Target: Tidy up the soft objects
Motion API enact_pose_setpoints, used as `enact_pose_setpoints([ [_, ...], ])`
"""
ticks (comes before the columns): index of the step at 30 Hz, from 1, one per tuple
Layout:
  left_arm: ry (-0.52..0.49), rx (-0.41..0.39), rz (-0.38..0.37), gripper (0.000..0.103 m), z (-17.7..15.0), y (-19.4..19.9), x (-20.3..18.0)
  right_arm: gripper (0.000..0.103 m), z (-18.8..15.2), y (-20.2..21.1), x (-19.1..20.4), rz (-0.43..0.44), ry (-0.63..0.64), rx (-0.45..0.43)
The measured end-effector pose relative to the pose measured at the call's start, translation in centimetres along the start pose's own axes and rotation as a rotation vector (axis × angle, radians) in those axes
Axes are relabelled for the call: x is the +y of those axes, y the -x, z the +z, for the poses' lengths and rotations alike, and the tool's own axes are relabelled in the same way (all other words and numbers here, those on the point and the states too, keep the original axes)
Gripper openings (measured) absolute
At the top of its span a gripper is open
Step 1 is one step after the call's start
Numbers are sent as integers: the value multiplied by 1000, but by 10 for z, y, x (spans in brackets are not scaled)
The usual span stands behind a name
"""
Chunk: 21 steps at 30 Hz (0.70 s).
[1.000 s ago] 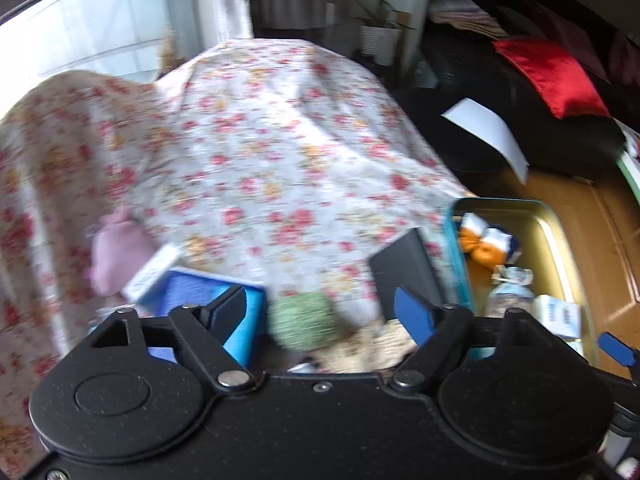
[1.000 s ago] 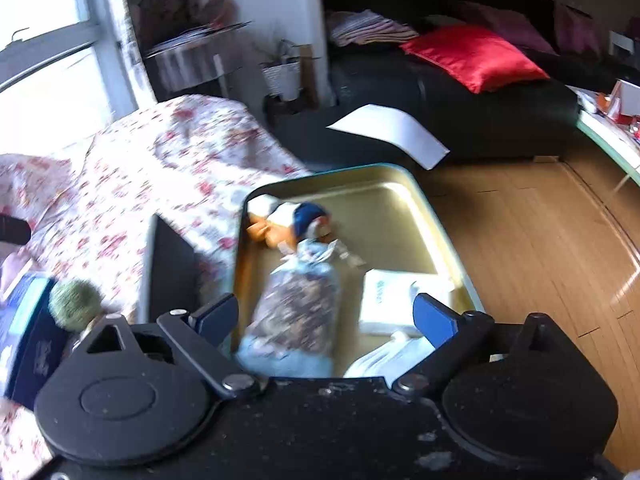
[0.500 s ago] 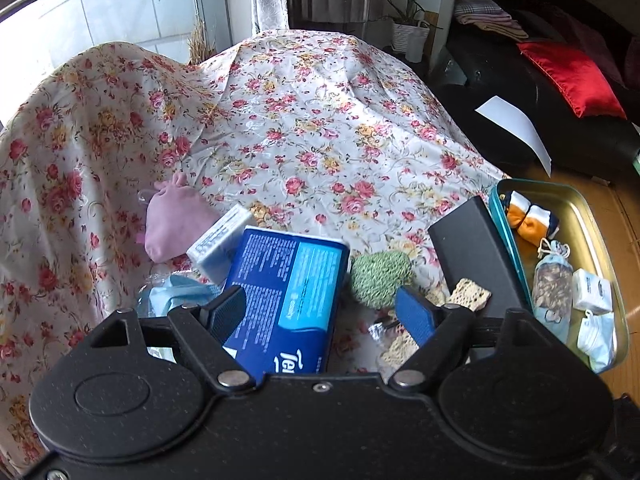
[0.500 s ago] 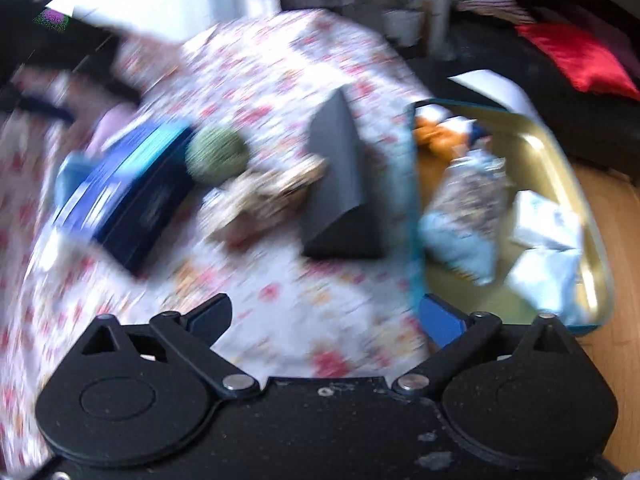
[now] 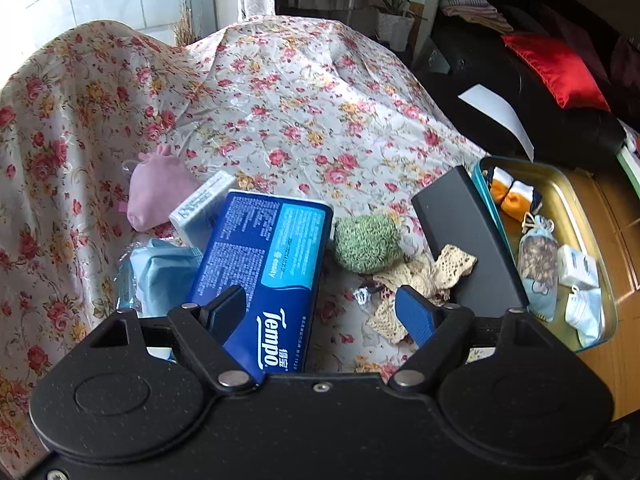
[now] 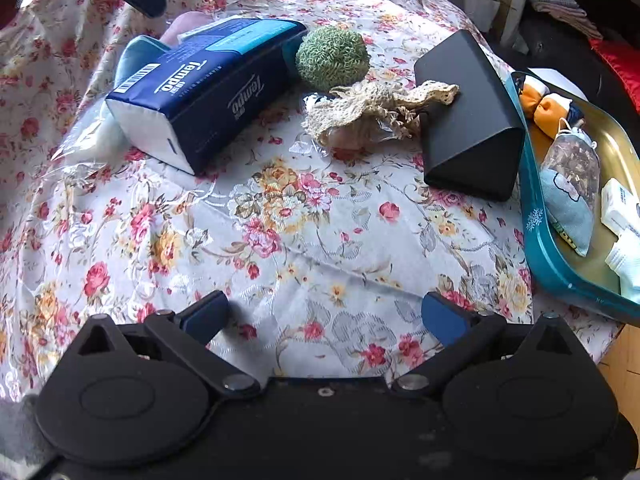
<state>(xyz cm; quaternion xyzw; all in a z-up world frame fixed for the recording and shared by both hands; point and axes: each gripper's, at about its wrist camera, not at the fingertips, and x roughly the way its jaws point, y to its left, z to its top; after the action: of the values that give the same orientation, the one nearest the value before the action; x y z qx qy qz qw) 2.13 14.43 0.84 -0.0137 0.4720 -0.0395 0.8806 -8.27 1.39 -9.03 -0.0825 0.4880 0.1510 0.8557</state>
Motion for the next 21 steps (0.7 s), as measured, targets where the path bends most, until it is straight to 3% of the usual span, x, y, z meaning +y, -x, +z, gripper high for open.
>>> enact_pose_setpoints([
  [21, -25, -36, 34, 78, 11, 1, -10, 103, 1, 0, 0, 4, 4, 4],
])
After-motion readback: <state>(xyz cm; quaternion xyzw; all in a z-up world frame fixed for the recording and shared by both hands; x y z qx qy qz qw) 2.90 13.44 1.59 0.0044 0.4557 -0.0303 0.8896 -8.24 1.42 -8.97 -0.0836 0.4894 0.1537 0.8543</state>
